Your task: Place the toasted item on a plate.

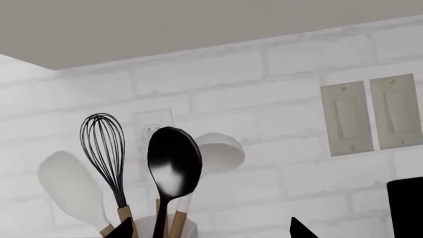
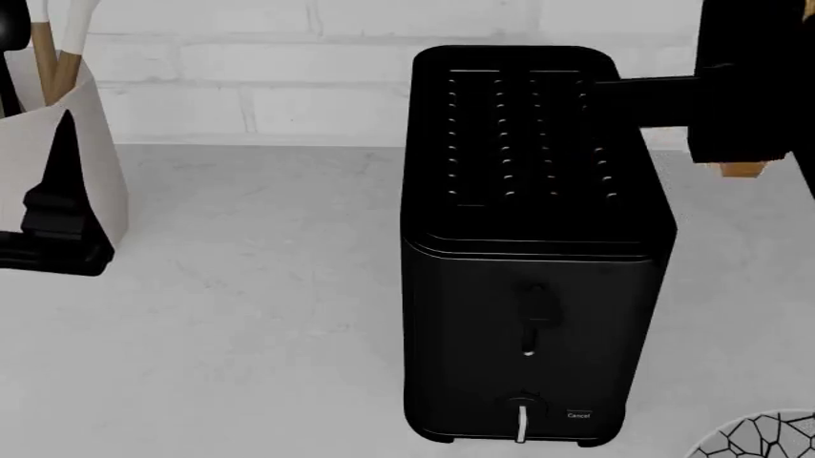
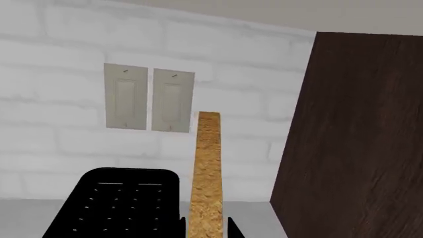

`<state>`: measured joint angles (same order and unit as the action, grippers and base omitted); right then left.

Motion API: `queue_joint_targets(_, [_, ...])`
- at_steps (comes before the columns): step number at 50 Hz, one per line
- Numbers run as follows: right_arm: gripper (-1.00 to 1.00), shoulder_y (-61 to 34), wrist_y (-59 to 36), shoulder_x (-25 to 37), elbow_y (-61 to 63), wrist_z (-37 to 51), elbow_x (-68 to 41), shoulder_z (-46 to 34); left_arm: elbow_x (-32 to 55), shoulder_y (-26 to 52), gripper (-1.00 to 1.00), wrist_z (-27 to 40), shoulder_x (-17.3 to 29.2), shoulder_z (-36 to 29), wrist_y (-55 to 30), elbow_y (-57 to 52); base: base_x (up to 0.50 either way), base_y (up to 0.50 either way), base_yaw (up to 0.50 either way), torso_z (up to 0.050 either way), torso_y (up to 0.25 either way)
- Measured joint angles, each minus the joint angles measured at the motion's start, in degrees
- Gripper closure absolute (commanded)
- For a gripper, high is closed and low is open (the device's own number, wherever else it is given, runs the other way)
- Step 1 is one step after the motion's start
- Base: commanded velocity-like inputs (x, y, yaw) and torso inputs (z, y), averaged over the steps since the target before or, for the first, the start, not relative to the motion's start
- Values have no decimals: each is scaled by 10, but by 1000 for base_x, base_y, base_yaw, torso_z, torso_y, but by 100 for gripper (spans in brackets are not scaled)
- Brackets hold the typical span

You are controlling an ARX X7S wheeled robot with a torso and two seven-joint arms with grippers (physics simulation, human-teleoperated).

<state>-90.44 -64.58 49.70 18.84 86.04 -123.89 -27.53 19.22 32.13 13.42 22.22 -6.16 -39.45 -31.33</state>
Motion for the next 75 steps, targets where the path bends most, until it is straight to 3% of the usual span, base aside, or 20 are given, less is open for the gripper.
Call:
queue_joint_targets(19, [100,-29,192,198,190,28,-107,-124,0,1,-100,-4,-2,-8,14,15,0,0,0,0,0])
queue_joint_targets(40, [100,21,314,351,292,-27,-87,-170,-1,0,-100,-4,-2,-13,25,26,0,0,0,0,0])
queue_joint_targets(58, [100,63,382,395,329,-31,-56,-198,1,0,-100,-3,0,-17,27,27,0,0,0,0,0])
queue_joint_targets(75, [100,55,304,402,316,0,-90,-182,2,-1,-100,-3,1,-19,33,32,0,0,0,0,0])
